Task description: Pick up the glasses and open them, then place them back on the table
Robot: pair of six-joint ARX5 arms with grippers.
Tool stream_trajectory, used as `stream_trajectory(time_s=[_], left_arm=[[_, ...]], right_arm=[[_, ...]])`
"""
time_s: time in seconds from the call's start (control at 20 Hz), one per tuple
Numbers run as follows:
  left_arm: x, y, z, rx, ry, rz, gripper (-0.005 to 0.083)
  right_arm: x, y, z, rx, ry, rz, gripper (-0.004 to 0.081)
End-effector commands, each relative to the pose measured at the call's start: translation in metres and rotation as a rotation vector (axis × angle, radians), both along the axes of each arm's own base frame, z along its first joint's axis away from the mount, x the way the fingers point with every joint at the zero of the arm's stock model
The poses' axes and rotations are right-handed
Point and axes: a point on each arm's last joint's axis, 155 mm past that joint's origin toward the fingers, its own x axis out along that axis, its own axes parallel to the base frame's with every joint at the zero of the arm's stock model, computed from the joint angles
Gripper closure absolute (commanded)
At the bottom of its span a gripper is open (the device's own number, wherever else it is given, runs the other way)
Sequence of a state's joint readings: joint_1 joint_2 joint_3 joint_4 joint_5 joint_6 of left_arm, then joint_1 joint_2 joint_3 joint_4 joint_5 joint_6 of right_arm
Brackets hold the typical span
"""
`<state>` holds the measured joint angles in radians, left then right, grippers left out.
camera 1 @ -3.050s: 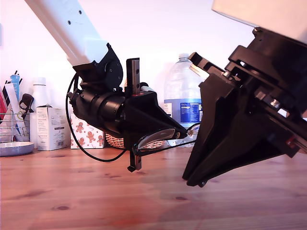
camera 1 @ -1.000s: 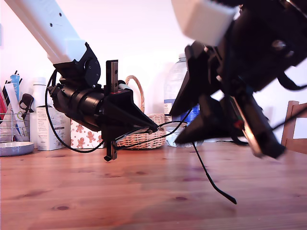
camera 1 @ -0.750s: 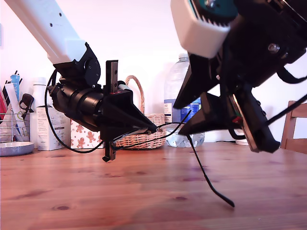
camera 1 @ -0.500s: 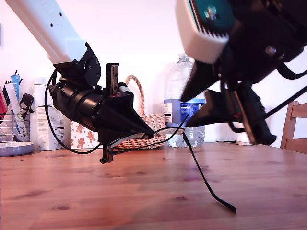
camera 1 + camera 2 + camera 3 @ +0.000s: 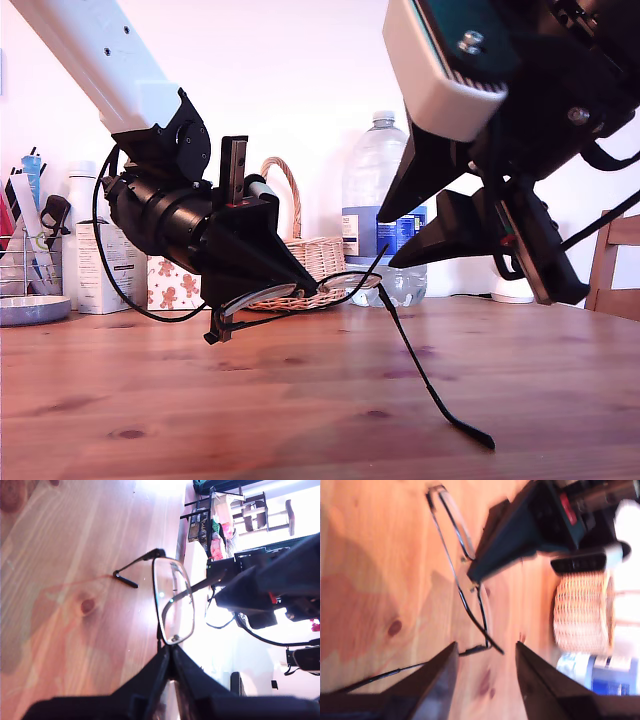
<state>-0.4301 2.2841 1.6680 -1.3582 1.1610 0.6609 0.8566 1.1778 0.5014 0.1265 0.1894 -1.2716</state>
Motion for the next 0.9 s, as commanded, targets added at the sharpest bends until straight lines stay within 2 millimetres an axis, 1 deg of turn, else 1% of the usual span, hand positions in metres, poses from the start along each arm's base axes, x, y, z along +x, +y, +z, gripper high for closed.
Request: stream_trajectory(time_s=[0.0, 0.1, 0.45, 0.75, 0.8, 0.85], left_arm=[[-0.002, -0.002, -0.008, 0.006, 0.023, -0.004, 0.0795], [-0.002, -0.002, -0.008, 0.006, 0.023, -0.004, 0.0795], [-0.004, -0.004, -0.008, 0.006, 0.023, -0.012, 0.0795], [-0.004, -0.004, -0.008, 0.005, 0.021, -0.012, 0.0795], [-0.004, -0.004, -0.008, 0.005, 0.022, -0.012, 0.0795], [-0.004, -0.004, -0.008, 0.005, 0.021, -0.012, 0.0795]], right_arm=[[0.006, -0.003, -0.01, -0.044, 0.003, 0.005, 0.0473], [0.011, -0.005, -0.013, -0.052, 0.0, -0.004, 0.0473], [0.019, 0.003, 0.0, -0.037, -0.038, 0.002, 0.0473], [0.02, 0.003, 0.003, -0.04, -0.043, 0.0, 0.0474], [0.021, 0.004, 0.005, -0.037, -0.047, 0.001, 0.0485], [0.021, 0.005, 0.006, -0.036, -0.048, 0.004, 0.0518]])
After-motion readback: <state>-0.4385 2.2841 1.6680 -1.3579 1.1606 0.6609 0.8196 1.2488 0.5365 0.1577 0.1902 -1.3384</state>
